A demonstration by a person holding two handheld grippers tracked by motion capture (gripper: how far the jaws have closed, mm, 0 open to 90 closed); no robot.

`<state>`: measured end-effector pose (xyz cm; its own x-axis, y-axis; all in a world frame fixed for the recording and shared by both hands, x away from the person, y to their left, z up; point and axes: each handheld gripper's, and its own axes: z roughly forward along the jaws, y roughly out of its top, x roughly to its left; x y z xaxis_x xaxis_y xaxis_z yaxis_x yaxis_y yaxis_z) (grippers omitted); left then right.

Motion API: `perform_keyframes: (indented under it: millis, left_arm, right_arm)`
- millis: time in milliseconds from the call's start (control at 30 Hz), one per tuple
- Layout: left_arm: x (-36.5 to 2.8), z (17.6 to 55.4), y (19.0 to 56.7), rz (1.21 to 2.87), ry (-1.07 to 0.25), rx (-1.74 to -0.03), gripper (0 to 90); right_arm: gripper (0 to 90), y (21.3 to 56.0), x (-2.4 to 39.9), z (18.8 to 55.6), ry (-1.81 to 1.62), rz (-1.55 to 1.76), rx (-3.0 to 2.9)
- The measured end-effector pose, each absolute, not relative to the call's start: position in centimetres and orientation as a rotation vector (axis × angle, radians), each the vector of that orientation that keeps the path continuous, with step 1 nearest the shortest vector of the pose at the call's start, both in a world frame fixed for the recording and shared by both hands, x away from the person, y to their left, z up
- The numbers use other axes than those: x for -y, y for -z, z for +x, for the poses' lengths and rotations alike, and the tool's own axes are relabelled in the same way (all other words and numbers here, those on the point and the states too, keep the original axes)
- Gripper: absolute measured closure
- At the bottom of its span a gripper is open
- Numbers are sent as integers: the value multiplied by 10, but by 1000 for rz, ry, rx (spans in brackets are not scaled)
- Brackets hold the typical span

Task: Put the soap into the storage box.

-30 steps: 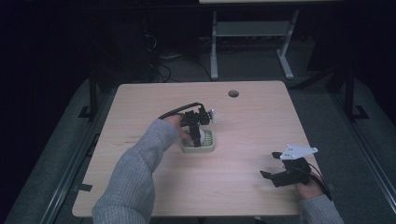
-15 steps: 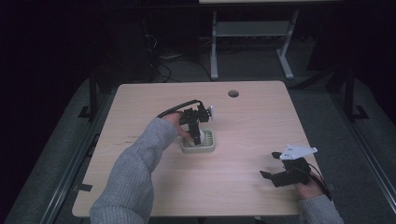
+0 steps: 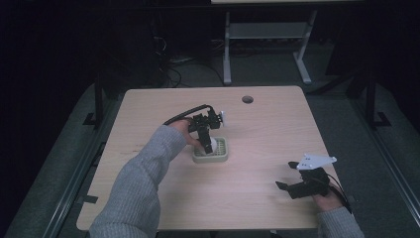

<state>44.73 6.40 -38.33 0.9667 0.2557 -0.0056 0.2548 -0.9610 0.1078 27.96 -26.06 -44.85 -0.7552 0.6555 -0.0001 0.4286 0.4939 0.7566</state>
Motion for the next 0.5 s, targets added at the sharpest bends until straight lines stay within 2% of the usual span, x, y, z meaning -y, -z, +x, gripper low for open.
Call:
perform_keyframes:
  millis: [500]
  left_arm:
    - [-79, 436, 376, 2984, -27, -413, 211]
  right_arm:
    - [136, 449, 259, 280, -1115, 917, -2456]
